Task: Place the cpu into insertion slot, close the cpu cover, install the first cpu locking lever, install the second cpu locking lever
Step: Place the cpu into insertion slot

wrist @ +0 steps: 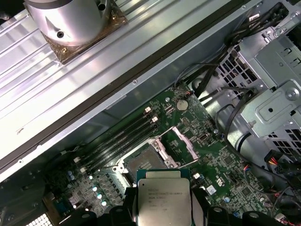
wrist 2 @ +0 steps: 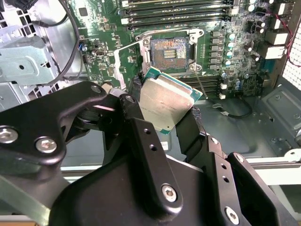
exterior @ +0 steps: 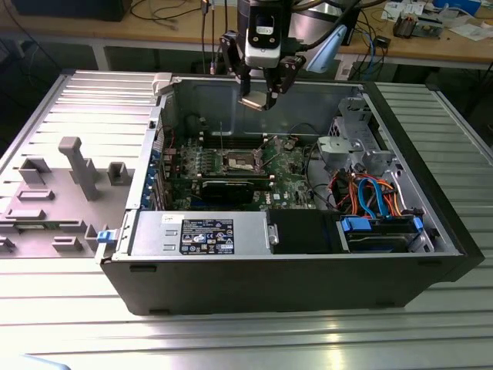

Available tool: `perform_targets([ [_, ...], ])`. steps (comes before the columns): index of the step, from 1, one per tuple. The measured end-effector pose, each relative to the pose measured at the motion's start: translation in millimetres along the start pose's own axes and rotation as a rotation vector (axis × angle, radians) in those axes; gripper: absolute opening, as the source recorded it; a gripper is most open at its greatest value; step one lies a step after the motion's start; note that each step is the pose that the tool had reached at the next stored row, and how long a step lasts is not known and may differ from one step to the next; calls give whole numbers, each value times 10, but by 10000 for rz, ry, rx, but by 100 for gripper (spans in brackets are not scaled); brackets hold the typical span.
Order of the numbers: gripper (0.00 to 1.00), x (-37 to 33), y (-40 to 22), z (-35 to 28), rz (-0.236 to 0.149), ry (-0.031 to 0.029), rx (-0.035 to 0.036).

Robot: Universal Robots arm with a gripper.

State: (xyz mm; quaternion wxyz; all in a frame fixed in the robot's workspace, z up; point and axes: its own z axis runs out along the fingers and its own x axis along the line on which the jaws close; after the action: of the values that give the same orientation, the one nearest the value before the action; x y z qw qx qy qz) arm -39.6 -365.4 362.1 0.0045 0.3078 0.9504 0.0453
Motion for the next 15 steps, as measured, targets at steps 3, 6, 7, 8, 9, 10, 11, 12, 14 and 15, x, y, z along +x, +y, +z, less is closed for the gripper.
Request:
perform_targets([
  [3,55,0,0,5,249,-23,-4],
  [6,55,0,-2,17,528,-48,-11],
  [7,55,0,-3,27,599,-54,-13],
  [8,55,1,-5,33,650,-59,-13],
  [9,55,2,-5,41,704,-64,-13],
  [10,55,2,-7,47,767,-69,-13],
  [11,55,3,-7,49,826,-73,-12],
  [12,55,3,-8,49,828,-73,-11],
  [14,55,3,-8,50,832,-74,-14],
  [15,55,3,-7,50,831,-73,-14],
])
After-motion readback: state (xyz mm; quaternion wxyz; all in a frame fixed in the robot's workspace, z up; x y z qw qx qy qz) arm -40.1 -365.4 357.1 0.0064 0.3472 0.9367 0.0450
